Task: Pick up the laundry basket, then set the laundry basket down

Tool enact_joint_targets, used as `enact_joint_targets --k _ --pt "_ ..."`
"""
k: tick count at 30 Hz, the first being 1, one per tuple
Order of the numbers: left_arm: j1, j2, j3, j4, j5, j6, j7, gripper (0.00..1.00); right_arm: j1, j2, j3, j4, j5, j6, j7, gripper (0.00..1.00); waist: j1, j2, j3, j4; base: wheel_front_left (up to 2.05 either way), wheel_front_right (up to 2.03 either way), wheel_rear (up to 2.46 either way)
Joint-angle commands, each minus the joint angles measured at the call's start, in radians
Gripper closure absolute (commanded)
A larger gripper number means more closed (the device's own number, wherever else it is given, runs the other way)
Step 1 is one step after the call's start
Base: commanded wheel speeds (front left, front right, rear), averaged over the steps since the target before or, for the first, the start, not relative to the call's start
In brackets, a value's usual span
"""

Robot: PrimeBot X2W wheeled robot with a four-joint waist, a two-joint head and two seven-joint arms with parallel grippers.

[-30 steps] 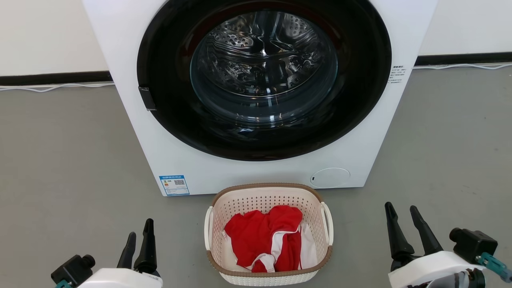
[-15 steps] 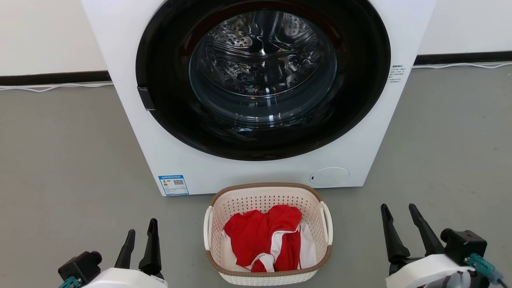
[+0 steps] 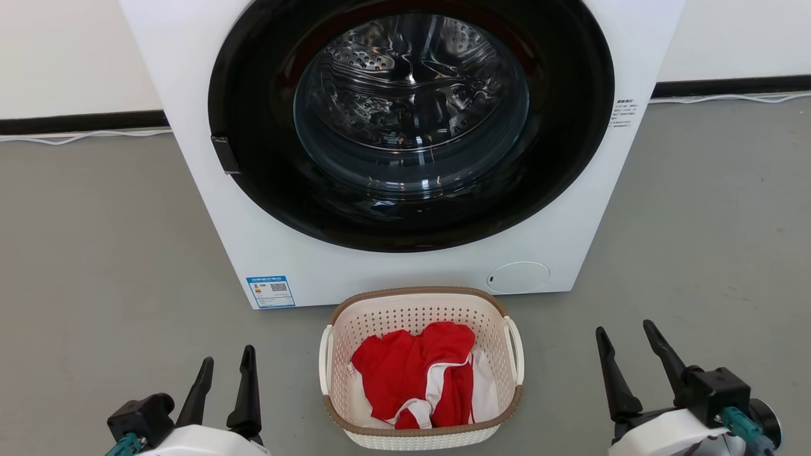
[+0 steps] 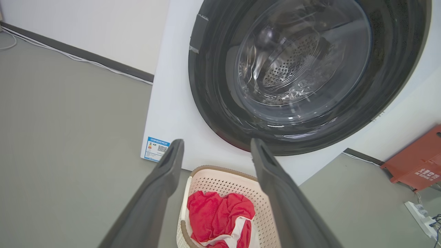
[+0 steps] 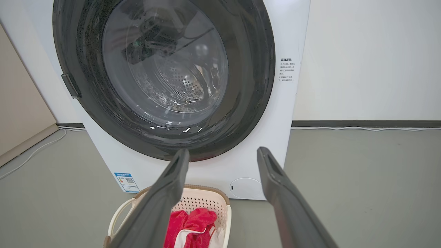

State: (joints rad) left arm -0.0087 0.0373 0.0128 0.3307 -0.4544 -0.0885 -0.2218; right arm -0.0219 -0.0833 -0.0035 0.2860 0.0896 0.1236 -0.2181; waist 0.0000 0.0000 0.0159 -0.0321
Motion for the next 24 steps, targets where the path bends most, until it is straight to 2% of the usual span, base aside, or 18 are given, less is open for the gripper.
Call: enact_joint_targets --k 1,10,24 --pt "-0.024 0.012 0.023 -0.021 0.025 -0.001 -0.014 0.0 -0.021 -0.011 0.018 -0.018 -0.027 0.007 -0.017 0.0 0.0 0.0 0.0 0.0 0.0 0.0 0.0" --pt "-0.024 0.013 0.024 -0.012 0.122 -0.001 -0.04 0.0 -0.018 -0.012 0.02 -0.01 -0.142 0.007 -0.044 0.0 0.0 0.0 0.002 -0.004 0.0 0.0 0.0" --pt "-0.023 0.013 0.024 -0.003 0.123 -0.003 -0.04 0.0 -0.016 -0.007 0.015 -0.005 -0.139 0.007 -0.044 0.0 0.0 0.0 0.003 -0.001 0.0 0.0 0.0"
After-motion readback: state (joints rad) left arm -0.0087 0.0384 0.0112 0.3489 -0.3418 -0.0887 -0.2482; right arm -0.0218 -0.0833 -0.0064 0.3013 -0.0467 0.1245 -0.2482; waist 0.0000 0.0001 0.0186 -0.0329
